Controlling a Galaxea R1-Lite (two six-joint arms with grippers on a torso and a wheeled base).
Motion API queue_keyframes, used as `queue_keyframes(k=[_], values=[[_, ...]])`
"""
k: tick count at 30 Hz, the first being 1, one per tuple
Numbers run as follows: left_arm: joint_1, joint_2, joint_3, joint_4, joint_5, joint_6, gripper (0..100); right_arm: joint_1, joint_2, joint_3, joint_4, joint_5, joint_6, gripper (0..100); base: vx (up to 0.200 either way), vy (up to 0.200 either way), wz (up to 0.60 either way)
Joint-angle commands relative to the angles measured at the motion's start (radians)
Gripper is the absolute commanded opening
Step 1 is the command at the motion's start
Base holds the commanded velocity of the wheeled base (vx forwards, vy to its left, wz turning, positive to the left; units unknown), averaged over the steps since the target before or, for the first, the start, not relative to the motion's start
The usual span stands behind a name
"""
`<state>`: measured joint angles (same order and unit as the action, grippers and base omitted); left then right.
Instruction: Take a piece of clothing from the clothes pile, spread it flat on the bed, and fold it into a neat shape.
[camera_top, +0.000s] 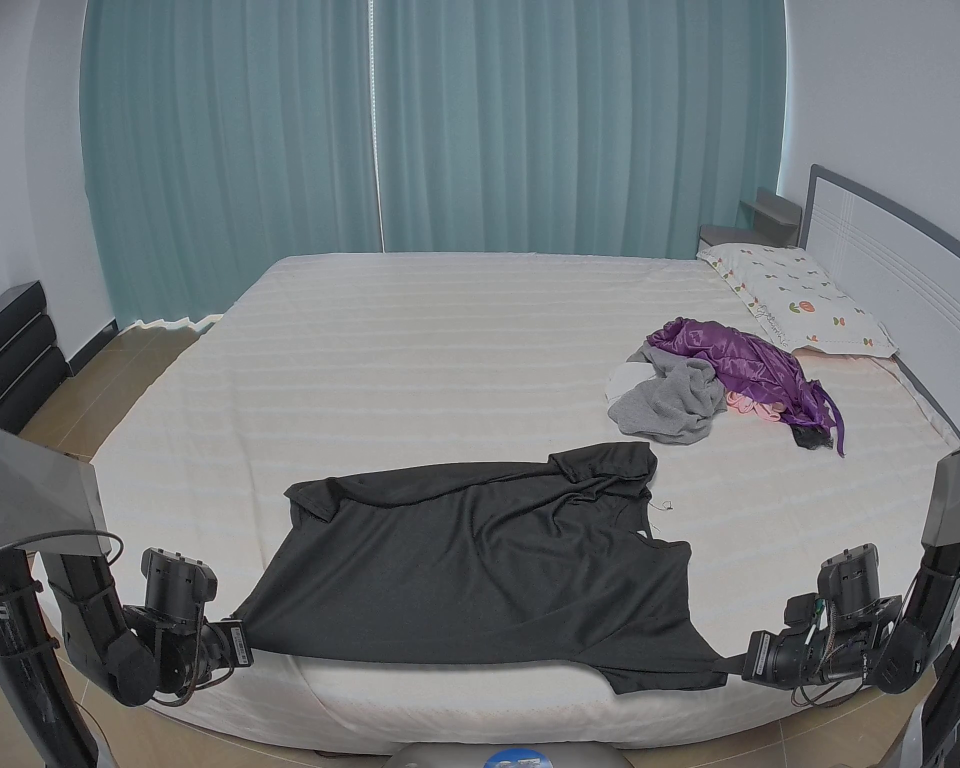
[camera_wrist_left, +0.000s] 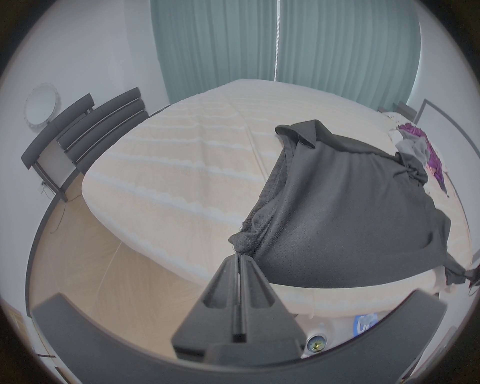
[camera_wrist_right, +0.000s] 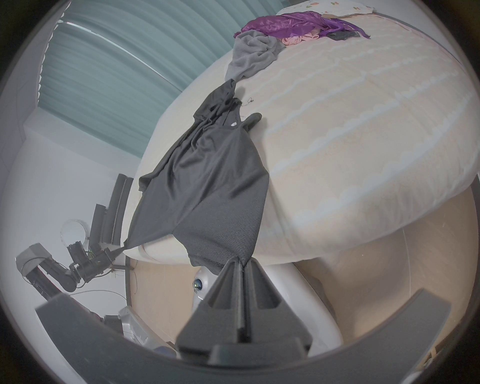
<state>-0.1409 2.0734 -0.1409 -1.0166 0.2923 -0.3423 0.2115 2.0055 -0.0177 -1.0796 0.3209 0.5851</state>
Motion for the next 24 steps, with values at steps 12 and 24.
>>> queue_keyframes(k=[12,24], values=[[-0.089,0.034,0.095,0.021,0.024,0.060,0,-0.009,0.048,0.015,0.118,0.000,-0.153,0,0.000,0.000,0.00],[-0.095,0.070,0.089,0.013,0.024,0.055,0,-0.029,0.183,-0.054,-0.048,0.001,-0.168,100,0.000,0.000,0.00]])
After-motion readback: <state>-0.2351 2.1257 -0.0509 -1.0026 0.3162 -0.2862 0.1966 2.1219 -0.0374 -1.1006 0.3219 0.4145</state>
